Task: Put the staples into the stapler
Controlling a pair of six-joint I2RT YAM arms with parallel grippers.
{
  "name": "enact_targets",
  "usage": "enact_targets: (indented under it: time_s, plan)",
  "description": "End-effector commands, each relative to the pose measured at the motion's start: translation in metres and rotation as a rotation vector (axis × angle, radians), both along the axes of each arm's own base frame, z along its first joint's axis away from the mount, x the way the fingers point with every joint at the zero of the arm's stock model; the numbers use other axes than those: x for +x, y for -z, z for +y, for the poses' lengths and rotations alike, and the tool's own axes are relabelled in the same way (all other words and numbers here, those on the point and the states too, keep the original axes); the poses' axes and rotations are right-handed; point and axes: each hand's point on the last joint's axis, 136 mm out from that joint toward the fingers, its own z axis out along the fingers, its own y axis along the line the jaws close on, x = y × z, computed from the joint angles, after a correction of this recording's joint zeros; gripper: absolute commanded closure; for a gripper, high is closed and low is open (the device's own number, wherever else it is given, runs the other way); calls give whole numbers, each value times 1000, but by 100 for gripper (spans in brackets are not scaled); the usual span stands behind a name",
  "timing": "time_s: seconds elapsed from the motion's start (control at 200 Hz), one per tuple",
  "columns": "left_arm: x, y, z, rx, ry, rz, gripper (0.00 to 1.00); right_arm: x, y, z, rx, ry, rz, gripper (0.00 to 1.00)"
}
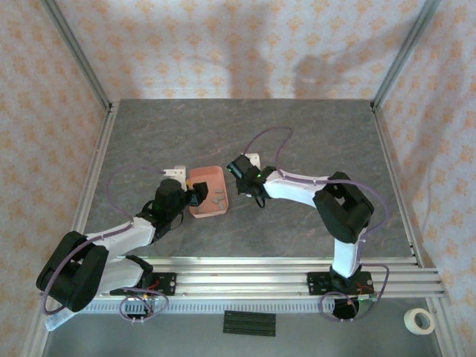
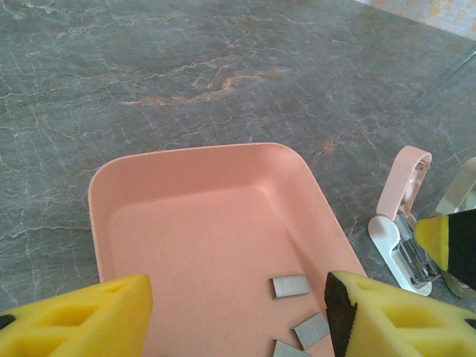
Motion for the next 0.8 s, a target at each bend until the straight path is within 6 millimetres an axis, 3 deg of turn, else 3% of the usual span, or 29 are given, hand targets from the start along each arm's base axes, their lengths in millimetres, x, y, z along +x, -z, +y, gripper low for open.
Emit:
enact_targets:
  time_s: [0.0, 0.791]
  plan:
    - [3, -12, -5, -16, 12, -37, 36, -4, 14, -12, -53, 6, 27, 90]
    - [3, -10, -5, -14, 15, -35, 36, -15, 21, -18, -82, -16, 72, 90]
